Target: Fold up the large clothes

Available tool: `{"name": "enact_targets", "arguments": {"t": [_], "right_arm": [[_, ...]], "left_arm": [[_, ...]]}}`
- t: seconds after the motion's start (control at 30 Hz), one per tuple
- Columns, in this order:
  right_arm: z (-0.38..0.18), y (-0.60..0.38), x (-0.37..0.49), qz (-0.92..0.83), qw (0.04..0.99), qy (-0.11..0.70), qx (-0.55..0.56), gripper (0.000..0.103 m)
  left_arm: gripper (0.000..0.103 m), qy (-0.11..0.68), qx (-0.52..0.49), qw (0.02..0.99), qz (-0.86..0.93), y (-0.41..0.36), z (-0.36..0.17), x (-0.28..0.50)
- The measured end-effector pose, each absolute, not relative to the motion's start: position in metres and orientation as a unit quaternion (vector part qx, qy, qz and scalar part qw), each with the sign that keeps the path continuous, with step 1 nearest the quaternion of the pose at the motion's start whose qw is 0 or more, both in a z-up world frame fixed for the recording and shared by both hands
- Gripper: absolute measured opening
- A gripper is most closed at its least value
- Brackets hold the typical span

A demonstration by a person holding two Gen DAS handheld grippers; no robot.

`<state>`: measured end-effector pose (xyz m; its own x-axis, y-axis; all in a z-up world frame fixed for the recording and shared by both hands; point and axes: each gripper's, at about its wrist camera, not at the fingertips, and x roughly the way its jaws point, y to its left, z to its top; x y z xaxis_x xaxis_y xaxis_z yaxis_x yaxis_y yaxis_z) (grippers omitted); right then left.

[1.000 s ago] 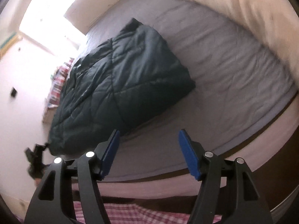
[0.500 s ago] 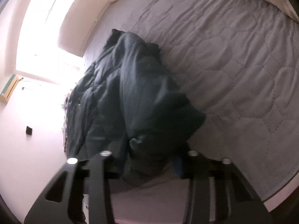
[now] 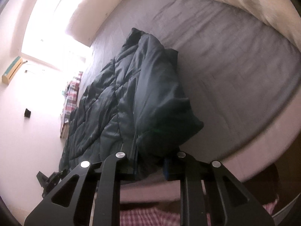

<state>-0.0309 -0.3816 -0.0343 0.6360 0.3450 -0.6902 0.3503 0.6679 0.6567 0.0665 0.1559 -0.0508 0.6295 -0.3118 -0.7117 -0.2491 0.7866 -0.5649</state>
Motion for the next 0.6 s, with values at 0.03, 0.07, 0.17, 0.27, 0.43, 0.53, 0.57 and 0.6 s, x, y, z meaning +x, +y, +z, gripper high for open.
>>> {"name": "enact_targets", "arguments": {"t": [0.03, 0.07, 0.17, 0.27, 0.43, 0.53, 0.57, 0.6], "right_arm": [[-0.035, -0.380, -0.040, -0.001, 0.807, 0.429, 0.405, 0.020], [-0.037, -0.378, -0.050, -0.002, 0.807, 0.433, 0.402, 0.020], [-0.041, -0.377, -0.068, -0.004, 0.806, 0.438, 0.399, 0.020], [-0.049, -0.378, -0.072, -0.011, 0.804, 0.441, 0.397, 0.023], [-0.053, -0.382, -0.066, -0.049, 0.800, 0.459, 0.385, 0.053], [-0.046, -0.385, -0.068, -0.059, 0.803, 0.461, 0.373, 0.055], [-0.041, -0.387, -0.072, -0.064, 0.806, 0.462, 0.365, 0.055], [-0.038, -0.389, -0.075, -0.070, 0.809, 0.462, 0.357, 0.055]], "left_arm": [[0.019, 0.431, -0.324, 0.842, -0.019, 0.157, -0.053, 0.060], [0.019, 0.432, -0.321, 0.842, -0.020, 0.159, -0.055, 0.049], [0.019, 0.434, -0.318, 0.842, -0.023, 0.162, -0.061, 0.030], [0.021, 0.438, -0.318, 0.841, -0.019, 0.162, -0.070, 0.026], [0.036, 0.434, -0.337, 0.836, -0.003, 0.164, -0.078, 0.024], [0.061, 0.434, -0.339, 0.835, -0.004, 0.162, -0.081, 0.025], [0.069, 0.433, -0.339, 0.835, -0.007, 0.161, -0.083, 0.025], [0.071, 0.431, -0.338, 0.836, -0.011, 0.159, -0.083, 0.025]]}}
